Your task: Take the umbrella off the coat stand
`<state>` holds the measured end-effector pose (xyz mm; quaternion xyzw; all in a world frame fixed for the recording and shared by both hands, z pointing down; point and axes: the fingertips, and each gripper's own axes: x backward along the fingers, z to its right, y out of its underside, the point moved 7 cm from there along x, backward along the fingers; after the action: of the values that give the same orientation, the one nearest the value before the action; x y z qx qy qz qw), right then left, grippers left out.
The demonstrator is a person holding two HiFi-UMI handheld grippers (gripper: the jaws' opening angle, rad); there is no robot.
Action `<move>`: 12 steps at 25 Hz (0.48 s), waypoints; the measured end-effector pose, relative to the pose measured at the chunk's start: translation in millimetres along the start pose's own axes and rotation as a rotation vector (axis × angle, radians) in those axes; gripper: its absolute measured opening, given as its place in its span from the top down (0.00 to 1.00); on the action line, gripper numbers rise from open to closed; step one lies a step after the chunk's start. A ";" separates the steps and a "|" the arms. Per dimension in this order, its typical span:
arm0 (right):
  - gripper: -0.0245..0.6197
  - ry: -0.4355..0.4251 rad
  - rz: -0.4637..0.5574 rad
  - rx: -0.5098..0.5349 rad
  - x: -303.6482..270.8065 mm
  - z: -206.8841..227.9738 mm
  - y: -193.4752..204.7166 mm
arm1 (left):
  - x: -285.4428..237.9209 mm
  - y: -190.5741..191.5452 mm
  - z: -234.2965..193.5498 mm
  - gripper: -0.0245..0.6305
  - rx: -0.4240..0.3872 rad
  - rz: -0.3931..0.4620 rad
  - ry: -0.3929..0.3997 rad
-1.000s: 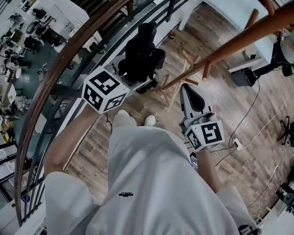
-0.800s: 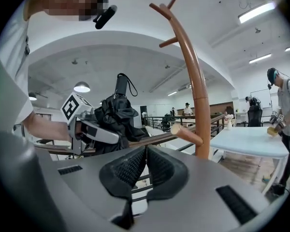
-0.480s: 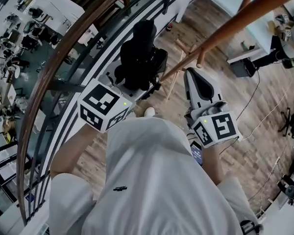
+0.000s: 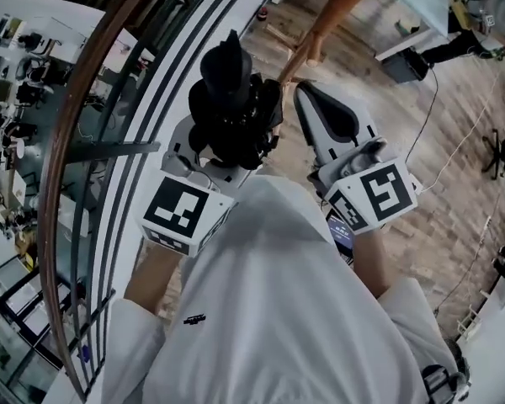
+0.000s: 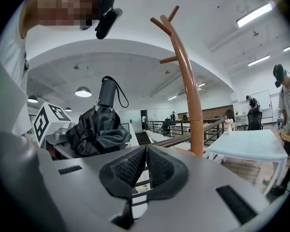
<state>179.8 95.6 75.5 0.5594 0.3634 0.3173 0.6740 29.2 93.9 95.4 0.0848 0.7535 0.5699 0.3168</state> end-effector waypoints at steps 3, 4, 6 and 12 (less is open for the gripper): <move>0.90 0.026 0.000 -0.019 3.1 8.9 2.9 | -14.2 4.0 6.3 0.55 0.010 -0.017 0.044; 0.90 0.034 0.003 -0.025 8.9 9.7 6.1 | -17.3 9.1 12.5 0.55 0.013 -0.020 0.059; 0.90 0.051 0.014 -0.030 23.7 5.6 14.5 | -18.2 22.4 28.0 0.55 0.005 -0.030 0.078; 0.91 0.122 0.019 -0.016 42.1 -9.0 37.5 | -17.2 49.9 37.7 0.55 0.037 -0.063 0.078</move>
<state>194.0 141.9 105.8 0.5369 0.3958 0.3600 0.6523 52.7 132.6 141.8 0.0447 0.7780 0.5483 0.3035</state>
